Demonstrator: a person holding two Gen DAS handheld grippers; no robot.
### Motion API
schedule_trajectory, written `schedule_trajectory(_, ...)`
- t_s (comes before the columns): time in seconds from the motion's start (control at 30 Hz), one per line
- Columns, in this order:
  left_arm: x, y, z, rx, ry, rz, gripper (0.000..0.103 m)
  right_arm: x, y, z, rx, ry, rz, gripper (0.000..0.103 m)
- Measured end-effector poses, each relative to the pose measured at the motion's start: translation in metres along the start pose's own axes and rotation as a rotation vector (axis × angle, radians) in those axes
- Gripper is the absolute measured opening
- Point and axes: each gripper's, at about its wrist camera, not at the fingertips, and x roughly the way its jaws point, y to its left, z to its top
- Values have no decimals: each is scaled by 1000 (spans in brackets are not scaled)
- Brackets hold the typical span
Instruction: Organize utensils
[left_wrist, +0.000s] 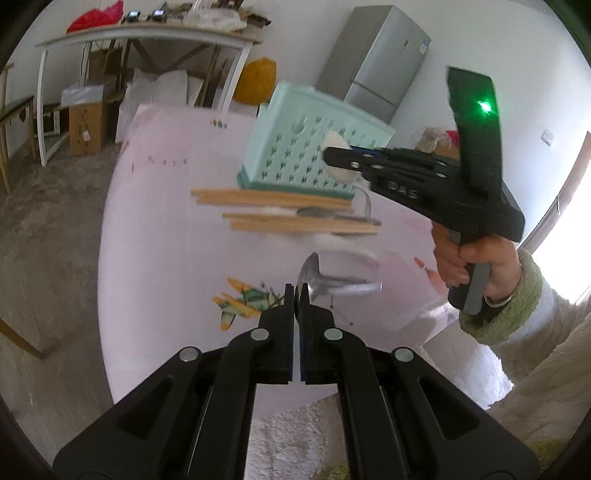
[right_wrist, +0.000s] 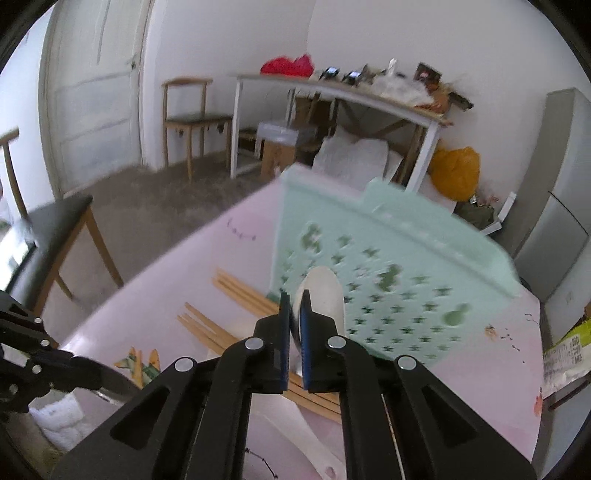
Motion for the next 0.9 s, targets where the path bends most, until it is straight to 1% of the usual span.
schedule_trajectory(0.23,-19,-15,22,37,-89,12,1,-49,-35,-1,139,-124,-30,5)
schedule_trajectory(0.37,-29,-22,45,67,-149,48,1,-73,-58,-6,230,-194,-38,5)
schedule_trajectory(0.47,-42,-27,72,99,-215,80,1,-91,-75,-10,280,-245,-45,5)
schedule_trajectory(0.57,-57,-34,106,153,-299,134,1,-106,-87,-14,313,-292,-48,5)
schedule_trajectory(0.63,-65,-39,131,193,-347,187,1,-115,-95,-16,331,-323,-44,5)
schedule_trajectory(0.73,-70,-45,164,245,-400,255,1,-124,-103,-21,359,-359,-25,5)
schedule_trajectory(0.83,-63,-53,189,296,-415,306,1,-128,-106,-25,377,-383,-12,5)
schedule_trajectory(0.9,-51,-59,199,341,-402,361,1,-131,-109,-27,385,-393,-6,5)
